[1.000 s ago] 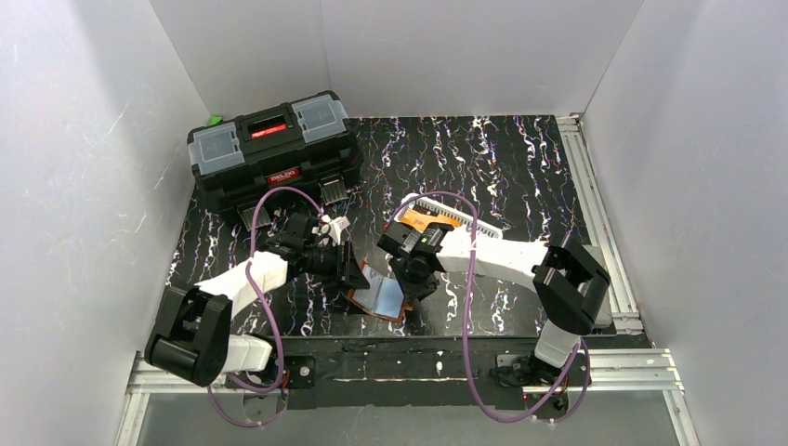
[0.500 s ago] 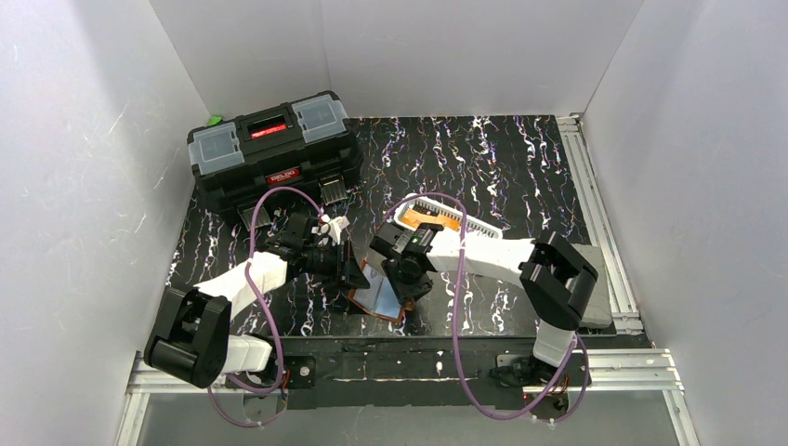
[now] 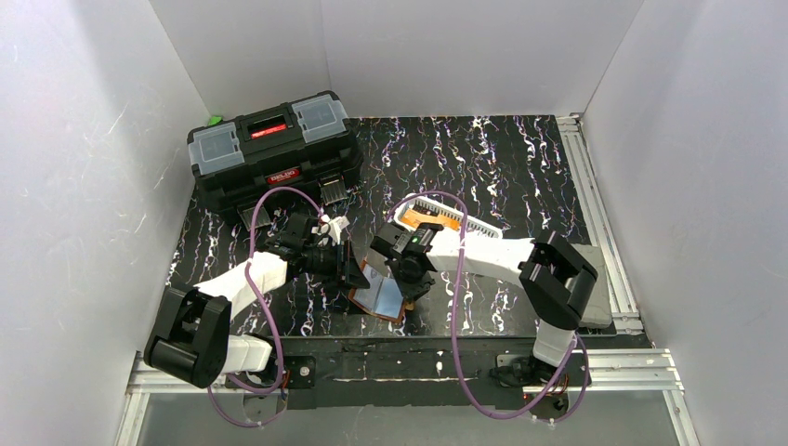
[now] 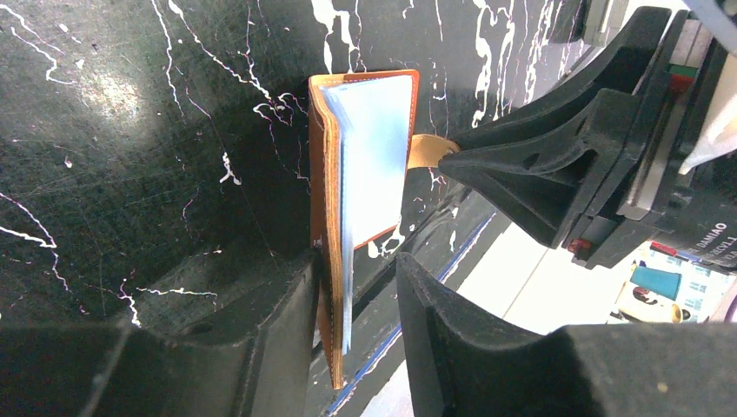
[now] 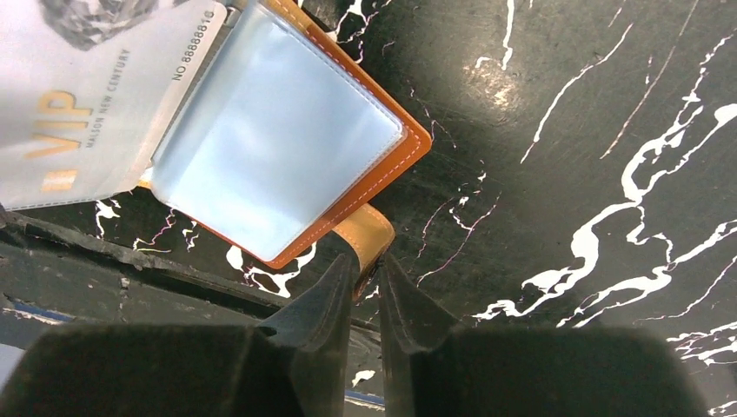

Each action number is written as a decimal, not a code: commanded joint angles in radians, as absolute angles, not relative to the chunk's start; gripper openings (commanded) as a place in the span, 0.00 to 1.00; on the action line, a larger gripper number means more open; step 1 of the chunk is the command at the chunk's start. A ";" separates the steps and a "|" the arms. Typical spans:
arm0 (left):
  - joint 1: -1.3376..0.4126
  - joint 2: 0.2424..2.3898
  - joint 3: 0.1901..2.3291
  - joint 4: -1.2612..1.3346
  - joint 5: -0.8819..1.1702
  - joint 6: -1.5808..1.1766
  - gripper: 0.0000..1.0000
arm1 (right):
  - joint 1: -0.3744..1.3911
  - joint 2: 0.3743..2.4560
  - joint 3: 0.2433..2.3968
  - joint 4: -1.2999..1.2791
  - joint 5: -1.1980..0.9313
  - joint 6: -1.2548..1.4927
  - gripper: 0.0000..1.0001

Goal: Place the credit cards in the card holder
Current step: Close the card holder at the center of the board.

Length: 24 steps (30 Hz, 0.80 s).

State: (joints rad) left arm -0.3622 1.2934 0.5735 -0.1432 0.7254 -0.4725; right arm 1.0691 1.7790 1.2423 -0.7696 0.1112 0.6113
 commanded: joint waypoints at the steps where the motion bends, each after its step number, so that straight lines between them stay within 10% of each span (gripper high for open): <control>1: -0.365 1.255 0.577 -0.158 0.740 -0.474 0.36 | 1.075 1.725 1.256 -0.800 0.148 0.639 0.23; 11: -0.365 1.251 0.582 -0.166 0.735 -0.473 0.36 | 1.073 1.691 1.226 -0.813 0.184 0.666 0.02; 24: -0.393 1.199 0.647 -0.197 0.717 -0.444 0.38 | 1.043 1.657 1.163 -0.698 0.195 0.651 0.01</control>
